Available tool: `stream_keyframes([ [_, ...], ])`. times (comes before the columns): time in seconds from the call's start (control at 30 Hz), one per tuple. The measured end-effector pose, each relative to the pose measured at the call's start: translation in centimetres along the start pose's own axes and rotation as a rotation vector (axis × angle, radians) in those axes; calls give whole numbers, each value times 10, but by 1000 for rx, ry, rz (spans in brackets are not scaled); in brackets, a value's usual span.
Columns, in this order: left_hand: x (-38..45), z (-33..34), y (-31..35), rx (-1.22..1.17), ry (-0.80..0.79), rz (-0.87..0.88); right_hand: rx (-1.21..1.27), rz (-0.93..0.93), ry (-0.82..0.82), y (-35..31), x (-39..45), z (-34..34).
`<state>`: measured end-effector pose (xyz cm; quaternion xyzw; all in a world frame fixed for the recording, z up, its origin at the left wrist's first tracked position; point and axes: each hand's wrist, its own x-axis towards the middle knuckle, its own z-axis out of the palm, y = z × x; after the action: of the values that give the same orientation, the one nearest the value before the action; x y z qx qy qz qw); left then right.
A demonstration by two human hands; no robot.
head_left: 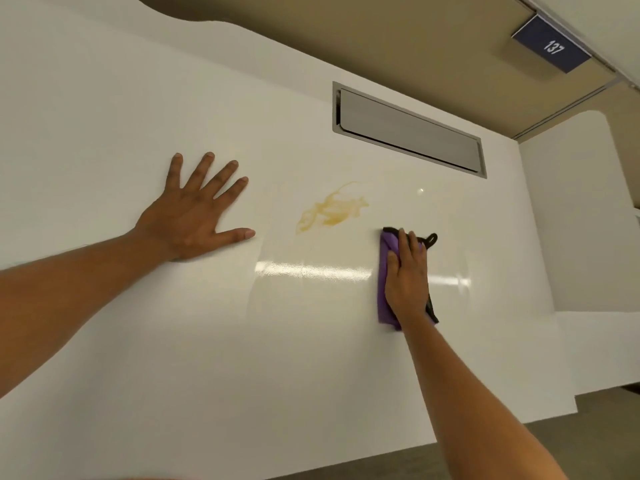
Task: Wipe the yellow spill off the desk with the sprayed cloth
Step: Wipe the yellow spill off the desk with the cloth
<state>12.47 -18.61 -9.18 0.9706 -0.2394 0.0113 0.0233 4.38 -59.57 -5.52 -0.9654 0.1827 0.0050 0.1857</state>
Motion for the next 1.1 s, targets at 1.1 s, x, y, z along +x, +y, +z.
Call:
stream_keyframes([
  [1.1,4,11,-3,17,45,-24,-102,-548,-101,-108,23,52],
])
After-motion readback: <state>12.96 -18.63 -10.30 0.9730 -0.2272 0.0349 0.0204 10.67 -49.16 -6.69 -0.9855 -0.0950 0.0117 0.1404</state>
